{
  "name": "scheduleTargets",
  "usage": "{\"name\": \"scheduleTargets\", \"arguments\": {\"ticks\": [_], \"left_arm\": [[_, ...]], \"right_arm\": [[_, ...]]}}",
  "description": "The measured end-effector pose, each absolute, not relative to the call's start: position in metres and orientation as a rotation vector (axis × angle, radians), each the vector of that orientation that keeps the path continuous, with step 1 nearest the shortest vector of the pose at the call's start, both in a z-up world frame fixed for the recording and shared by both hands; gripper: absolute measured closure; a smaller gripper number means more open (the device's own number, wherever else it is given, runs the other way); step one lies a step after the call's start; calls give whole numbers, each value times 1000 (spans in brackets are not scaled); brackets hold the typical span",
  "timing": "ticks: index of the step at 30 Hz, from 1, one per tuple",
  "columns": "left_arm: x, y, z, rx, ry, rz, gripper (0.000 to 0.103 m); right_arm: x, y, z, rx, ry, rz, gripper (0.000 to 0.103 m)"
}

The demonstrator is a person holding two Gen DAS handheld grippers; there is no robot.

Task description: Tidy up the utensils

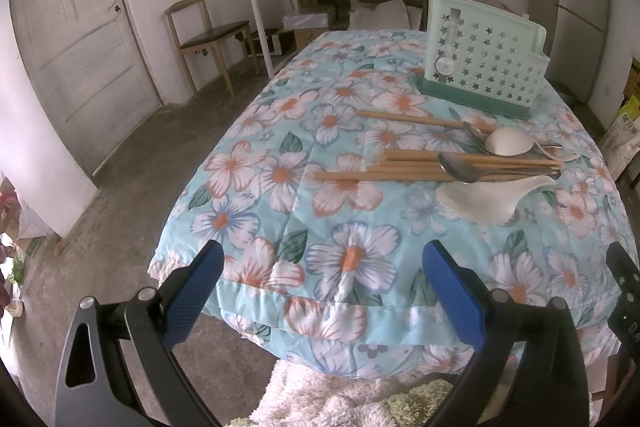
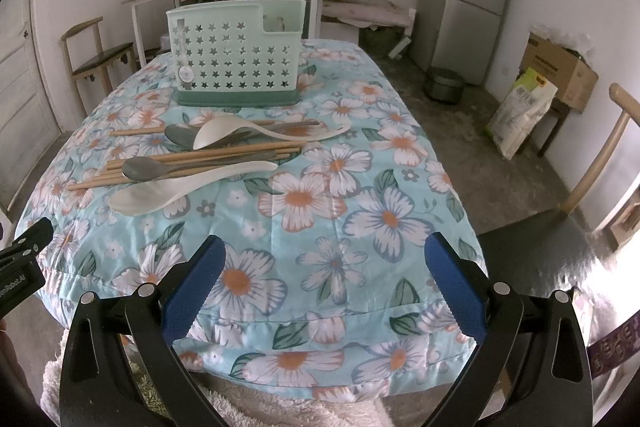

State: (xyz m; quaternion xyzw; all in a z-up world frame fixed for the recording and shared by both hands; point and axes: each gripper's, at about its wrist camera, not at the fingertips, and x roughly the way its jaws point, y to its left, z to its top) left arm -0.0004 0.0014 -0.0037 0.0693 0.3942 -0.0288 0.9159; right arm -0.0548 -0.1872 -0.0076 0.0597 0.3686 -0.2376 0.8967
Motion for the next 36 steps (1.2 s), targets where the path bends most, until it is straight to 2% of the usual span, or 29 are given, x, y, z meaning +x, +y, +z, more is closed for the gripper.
{"name": "scheduleTargets", "arguments": {"ticks": [36], "left_arm": [[2, 5, -6, 148, 817, -59, 6]], "right_arm": [[-54, -186, -5, 122, 760, -492, 8]]}}
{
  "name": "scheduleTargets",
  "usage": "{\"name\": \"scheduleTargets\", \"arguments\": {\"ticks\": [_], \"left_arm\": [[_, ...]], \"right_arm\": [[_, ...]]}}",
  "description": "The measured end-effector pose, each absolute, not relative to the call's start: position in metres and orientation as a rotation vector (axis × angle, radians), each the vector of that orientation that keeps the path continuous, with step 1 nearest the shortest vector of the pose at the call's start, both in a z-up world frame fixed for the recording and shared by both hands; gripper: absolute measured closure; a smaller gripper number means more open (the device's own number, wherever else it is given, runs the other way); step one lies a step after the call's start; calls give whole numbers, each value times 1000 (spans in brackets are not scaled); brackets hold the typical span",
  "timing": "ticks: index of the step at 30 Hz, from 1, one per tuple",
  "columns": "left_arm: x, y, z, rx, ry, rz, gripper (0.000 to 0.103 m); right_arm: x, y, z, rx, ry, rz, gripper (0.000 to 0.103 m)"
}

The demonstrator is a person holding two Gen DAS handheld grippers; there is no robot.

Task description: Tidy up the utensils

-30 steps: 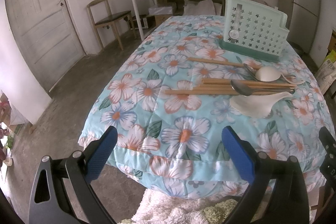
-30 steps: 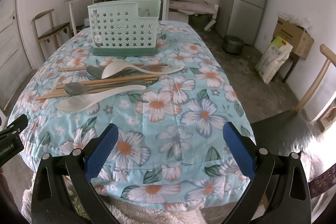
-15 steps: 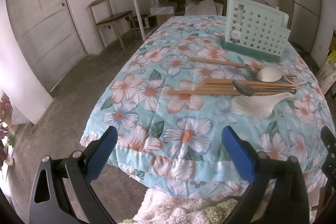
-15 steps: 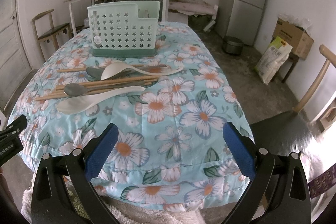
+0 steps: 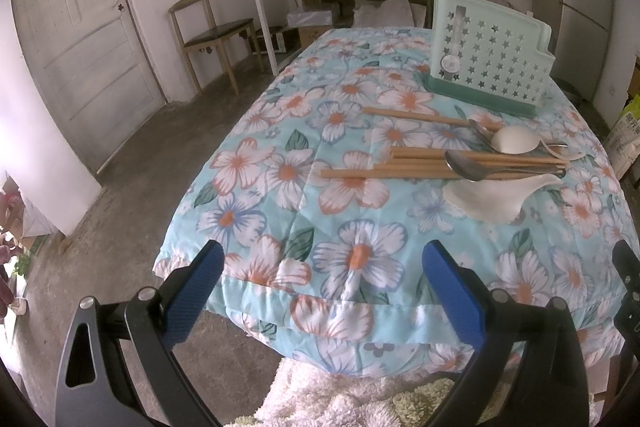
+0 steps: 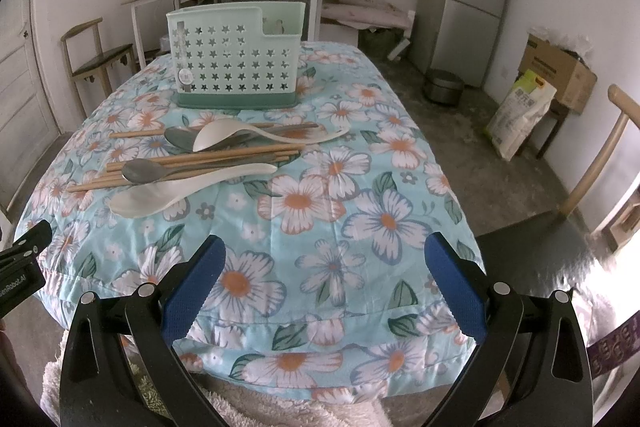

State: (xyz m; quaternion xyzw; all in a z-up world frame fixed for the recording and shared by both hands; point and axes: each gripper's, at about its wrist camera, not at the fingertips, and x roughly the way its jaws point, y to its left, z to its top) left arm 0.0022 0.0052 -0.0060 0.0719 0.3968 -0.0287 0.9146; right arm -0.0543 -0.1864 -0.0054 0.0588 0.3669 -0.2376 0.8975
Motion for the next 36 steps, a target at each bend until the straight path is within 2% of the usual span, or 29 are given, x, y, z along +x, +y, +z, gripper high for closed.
{"name": "scheduleTargets", "arguments": {"ticks": [36], "left_arm": [[-15, 51, -19, 185, 855, -24, 6]], "right_arm": [[-53, -187, -12, 120, 773, -480, 8]]}}
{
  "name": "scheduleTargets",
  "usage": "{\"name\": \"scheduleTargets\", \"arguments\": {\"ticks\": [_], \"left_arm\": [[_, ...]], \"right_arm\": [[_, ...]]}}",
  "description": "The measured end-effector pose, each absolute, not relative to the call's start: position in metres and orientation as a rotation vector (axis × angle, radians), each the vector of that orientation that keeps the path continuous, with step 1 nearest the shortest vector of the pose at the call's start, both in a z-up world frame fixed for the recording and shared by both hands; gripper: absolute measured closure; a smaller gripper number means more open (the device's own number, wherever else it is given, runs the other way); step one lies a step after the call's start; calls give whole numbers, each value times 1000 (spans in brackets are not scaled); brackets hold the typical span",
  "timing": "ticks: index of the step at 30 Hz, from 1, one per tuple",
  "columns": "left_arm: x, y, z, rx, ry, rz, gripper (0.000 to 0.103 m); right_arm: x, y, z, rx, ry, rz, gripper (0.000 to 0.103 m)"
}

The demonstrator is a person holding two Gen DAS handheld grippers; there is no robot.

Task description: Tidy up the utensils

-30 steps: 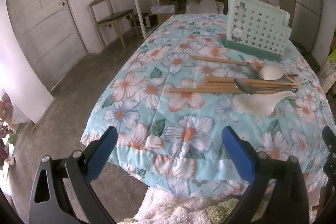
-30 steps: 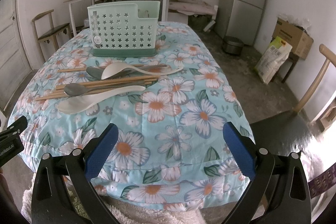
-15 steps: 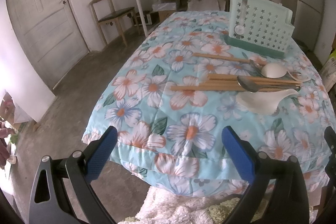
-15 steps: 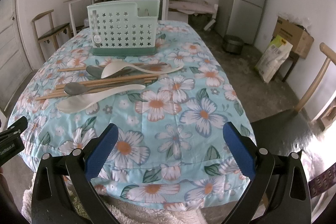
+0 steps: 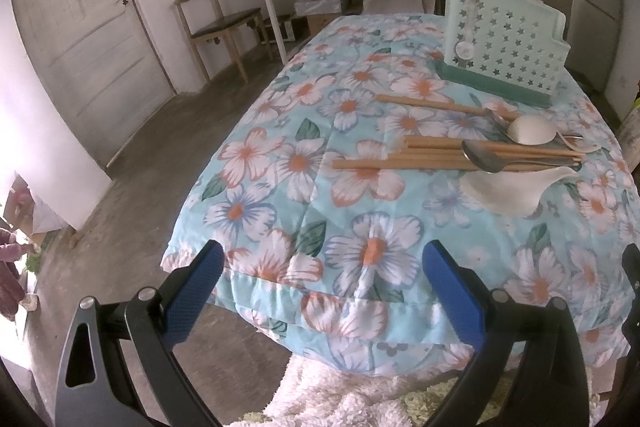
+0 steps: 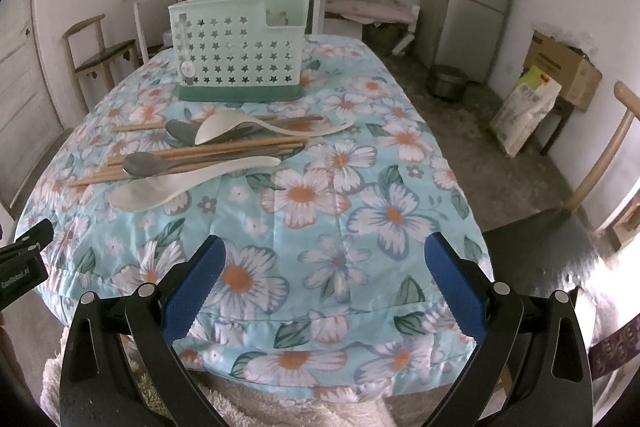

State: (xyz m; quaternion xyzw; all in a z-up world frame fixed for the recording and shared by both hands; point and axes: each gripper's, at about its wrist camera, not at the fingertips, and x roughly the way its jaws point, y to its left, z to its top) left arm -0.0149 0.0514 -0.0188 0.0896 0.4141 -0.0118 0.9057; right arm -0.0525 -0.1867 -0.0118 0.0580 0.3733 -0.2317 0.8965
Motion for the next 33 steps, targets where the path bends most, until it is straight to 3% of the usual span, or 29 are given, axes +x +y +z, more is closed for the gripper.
{"name": "scheduleTargets", "arguments": {"ticks": [23, 33], "left_arm": [[35, 17, -23, 218, 922, -9, 6], [58, 3, -32, 105, 933, -338, 6]], "right_arm": [[-28, -191, -16, 103, 785, -396, 8], [-14, -188, -27, 29, 746, -269, 8]]}}
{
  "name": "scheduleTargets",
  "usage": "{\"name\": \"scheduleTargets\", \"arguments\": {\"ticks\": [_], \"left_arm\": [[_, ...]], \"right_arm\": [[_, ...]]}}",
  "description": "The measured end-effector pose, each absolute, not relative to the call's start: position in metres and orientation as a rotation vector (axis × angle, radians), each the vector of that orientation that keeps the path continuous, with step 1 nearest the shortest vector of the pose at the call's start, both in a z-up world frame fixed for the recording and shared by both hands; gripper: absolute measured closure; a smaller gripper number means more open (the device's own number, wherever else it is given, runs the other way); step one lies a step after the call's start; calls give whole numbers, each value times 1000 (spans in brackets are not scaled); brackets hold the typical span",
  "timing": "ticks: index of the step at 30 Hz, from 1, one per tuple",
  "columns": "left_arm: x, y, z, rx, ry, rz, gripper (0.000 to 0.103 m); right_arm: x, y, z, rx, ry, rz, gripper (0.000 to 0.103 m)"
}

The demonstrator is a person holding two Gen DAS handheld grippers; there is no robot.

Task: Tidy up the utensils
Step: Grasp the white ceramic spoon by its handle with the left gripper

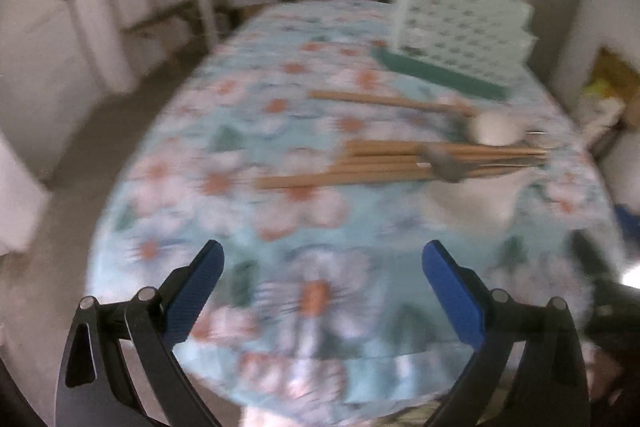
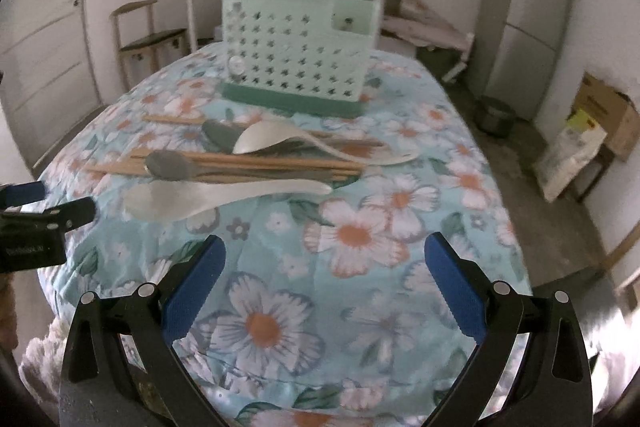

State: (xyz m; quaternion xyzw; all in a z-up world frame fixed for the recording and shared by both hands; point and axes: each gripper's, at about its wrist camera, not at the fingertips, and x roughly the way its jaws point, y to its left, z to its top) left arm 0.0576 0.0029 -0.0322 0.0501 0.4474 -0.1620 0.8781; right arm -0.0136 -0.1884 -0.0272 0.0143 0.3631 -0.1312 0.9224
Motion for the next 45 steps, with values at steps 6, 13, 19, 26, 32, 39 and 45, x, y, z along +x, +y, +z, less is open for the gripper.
{"name": "scheduleTargets", "arguments": {"ticks": [6, 13, 19, 26, 32, 39, 45], "left_arm": [[79, -1, -42, -132, 974, -495, 6], [88, -7, -41, -195, 975, -611, 8], [88, -4, -50, -275, 1059, -665, 42], [104, 5, -70, -483, 1163, -641, 89], [99, 14, -68, -480, 1222, -645, 101], [101, 60, -59, -470, 1225, -564, 100], [97, 74, -65, -594, 1264, -585, 69]], "right_arm": [[-6, -195, -38, 62, 774, -262, 8], [-4, -196, -41, 64, 788, -281, 8], [-7, -197, -39, 68, 770, -306, 8], [-17, -199, -32, 87, 743, -317, 8], [-23, -196, -28, 85, 727, -320, 8], [-25, -192, -26, 86, 714, -315, 8], [-29, -189, -21, 75, 693, -310, 8]]}}
